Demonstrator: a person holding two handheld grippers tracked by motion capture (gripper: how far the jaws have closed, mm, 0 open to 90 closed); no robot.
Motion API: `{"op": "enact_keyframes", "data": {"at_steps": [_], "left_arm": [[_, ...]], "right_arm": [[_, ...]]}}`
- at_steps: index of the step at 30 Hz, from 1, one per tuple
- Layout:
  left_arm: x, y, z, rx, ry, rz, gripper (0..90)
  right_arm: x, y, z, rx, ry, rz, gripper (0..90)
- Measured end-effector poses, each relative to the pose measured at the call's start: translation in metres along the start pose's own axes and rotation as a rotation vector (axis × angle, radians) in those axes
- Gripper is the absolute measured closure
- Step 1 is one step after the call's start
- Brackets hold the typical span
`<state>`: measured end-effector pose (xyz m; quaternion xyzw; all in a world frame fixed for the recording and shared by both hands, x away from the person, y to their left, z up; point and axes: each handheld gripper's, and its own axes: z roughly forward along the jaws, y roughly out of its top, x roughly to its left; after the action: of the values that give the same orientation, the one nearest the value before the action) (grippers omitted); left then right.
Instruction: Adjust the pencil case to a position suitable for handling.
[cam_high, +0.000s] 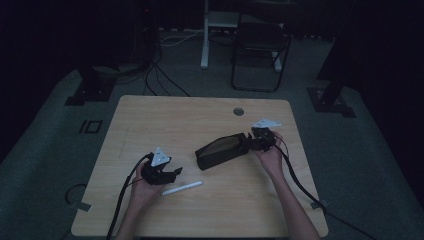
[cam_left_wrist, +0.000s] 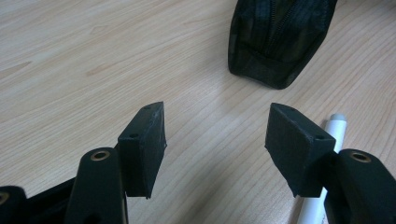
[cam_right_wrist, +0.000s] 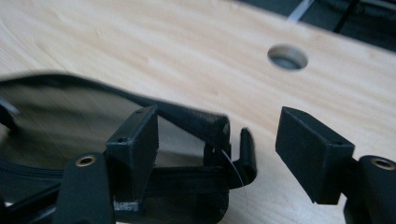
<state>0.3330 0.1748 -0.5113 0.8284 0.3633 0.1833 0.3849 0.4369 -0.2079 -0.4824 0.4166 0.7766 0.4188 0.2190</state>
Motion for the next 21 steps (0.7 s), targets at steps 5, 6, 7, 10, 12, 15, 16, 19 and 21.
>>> {"op": "enact_keyframes", "data": {"at_steps": [5, 6, 7, 10, 12, 15, 16, 19, 21], "left_arm": [[0.0, -0.001, -0.002, -0.001, -0.007, 0.006, 38.7], [0.0, -0.001, -0.003, 0.0, -0.01, 0.007, 38.7], [0.0, -0.001, -0.003, 0.001, -0.013, 0.008, 38.7], [-0.001, -0.001, -0.004, 0.005, -0.025, 0.018, 38.7], [-0.002, -0.002, -0.005, 0.008, -0.033, 0.029, 38.7], [-0.004, -0.002, -0.006, 0.018, -0.042, 0.027, 38.7], [-0.005, -0.002, -0.007, 0.019, -0.044, 0.029, 38.8], [-0.006, -0.003, -0.009, 0.022, -0.05, 0.04, 38.7], [-0.007, -0.004, -0.01, 0.02, -0.053, 0.051, 38.7]], "right_arm": [[0.006, 0.005, -0.025, -0.054, 0.021, -0.016, 28.5], [0.008, 0.003, -0.029, -0.052, 0.02, -0.022, 28.4], [0.009, 0.0, -0.033, -0.05, 0.02, -0.027, 28.5], [0.01, -0.012, -0.041, -0.042, 0.018, -0.023, 28.4], [0.01, -0.023, -0.046, -0.034, 0.015, -0.017, 28.4], [0.009, -0.04, -0.05, -0.007, 0.009, -0.014, 28.4], [0.009, -0.046, -0.051, 0.007, 0.005, -0.015, 28.3], [0.008, -0.062, -0.053, 0.039, -0.004, -0.014, 28.2], [0.007, -0.072, -0.053, 0.056, -0.006, -0.009, 28.2]]}}
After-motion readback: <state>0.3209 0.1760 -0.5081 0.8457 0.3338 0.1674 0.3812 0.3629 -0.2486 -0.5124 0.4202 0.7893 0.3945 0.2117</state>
